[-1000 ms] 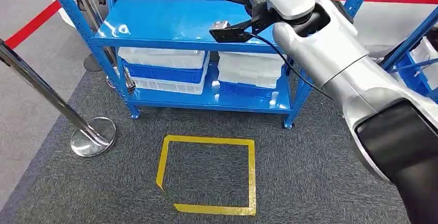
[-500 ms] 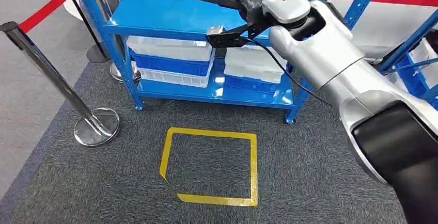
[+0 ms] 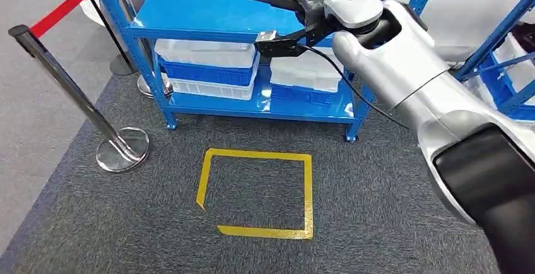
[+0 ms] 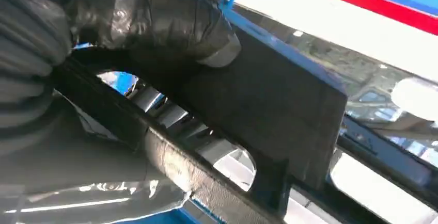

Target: Take the parts from the cabinet and place them on the table.

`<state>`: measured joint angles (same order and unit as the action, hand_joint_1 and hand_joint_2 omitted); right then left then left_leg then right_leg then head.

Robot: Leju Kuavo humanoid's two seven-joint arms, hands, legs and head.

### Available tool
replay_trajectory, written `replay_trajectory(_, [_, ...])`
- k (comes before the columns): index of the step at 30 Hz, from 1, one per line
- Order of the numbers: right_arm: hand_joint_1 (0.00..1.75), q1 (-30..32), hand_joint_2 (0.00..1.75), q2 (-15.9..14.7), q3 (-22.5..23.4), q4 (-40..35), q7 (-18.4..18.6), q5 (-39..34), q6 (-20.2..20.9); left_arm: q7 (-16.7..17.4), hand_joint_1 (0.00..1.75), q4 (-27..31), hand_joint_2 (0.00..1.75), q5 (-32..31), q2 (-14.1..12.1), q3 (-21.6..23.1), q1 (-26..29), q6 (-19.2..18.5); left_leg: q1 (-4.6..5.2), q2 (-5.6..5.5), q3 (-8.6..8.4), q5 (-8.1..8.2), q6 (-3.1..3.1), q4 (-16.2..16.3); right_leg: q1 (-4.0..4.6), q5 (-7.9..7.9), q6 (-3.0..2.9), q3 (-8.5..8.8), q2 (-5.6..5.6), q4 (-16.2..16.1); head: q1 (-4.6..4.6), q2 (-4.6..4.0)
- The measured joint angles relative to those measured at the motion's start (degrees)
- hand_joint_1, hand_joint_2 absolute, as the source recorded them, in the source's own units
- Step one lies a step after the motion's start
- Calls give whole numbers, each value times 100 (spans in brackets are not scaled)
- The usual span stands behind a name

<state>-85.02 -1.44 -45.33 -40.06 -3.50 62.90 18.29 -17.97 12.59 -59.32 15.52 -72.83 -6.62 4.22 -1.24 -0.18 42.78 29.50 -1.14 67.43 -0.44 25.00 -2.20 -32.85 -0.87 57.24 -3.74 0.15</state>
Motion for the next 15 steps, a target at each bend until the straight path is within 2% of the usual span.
replay_trajectory(2, [175, 0, 175, 0, 0, 0, 0, 0, 0, 0, 0, 0, 175, 0, 0, 0, 0, 0, 0, 0, 0, 0, 0, 0, 0, 0, 0, 0, 0, 0, 0, 0])
replay_trajectory(4, [175, -1, 175, 6, 0, 2, 2, 0, 0, 0, 0, 0, 175, 0, 0, 0, 3, 2, -4, -1, 28, 92, -8, 151, 1, -23, 0, -28, 0, 0, 0, 0])
replay_trajectory(5, [175, -2, 175, 18, -4, 13, 0, 0, -4, 6, 0, 0, 175, -4, -9, 0, 6, 9, -9, -1, 93, 256, -48, 696, -2, -108, 7, -163, 0, 27, -2, 0])
replay_trajectory(6, [175, 0, 175, 28, -15, 35, -5, 0, -2, 18, 0, 0, 175, -6, -9, 0, 0, 9, -27, 1, -2, 70, -78, 807, -12, -167, 25, -275, 1, 61, 0, 0])
replay_trajectory(7, [175, -2, 175, 44, -28, 50, -15, 0, -4, 31, 0, 0, 175, -7, -22, 0, -23, 11, -50, 2, -475, -343, -99, 289, -37, -234, 82, -448, 1, 151, -4, 0])
replay_trajectory(8, [175, -7, 175, 50, -28, 52, -15, 0, -7, 39, 0, 0, 175, -7, -26, 0, -28, 11, -64, 2, -826, -386, -100, -175, -43, -250, 107, -508, 0, 212, -2, 0])
replay_trajectory(9, [175, -18, 175, 57, -28, 55, -15, 0, -11, 50, 0, 0, 175, -9, -26, 0, -30, 18, -53, -7, -1116, -185, -107, -586, -12, -266, 134, -580, -1, 263, -4, 0])
replay_trajectory(10, [175, -22, 175, 55, -28, 63, -15, 0, -17, 55, 0, 0, 175, -9, -31, 0, -24, 28, -17, -32, -1222, -85, -35, -830, -13, -305, 180, -618, -2, 301, 7, 0])
replay_trajectory(12, [175, -25, 175, 66, -28, 74, -29, 0, -20, 70, 0, 0, 175, -9, -31, 0, -27, 35, 7, -36, -1151, -104, 10, -818, -12, -410, 249, -656, -2, 275, 2, 0])
replay_trajectory(13, [175, -12, 175, 66, -28, 90, -31, 0, -20, 81, 0, 0, 175, -9, -28, 0, -25, 35, 8, -29, -1108, -162, 54, -835, -8, -464, 294, -674, 2, 259, 2, 0])
replay_trajectory(14, [175, -10, 175, 46, -28, 118, -31, 0, -17, 87, 0, -2, 175, -9, -22, 0, -22, 35, -56, 10, -1074, -237, 120, -883, -44, -403, 318, -729, 34, 296, 4, -2])
replay_trajectory(15, [175, -12, 175, 46, -28, 129, -31, 0, -22, 94, 0, -2, 175, -9, -22, 0, -31, 39, -43, 14, -993, -312, 180, -879, -36, -108, 348, -799, 47, 431, 4, 0])
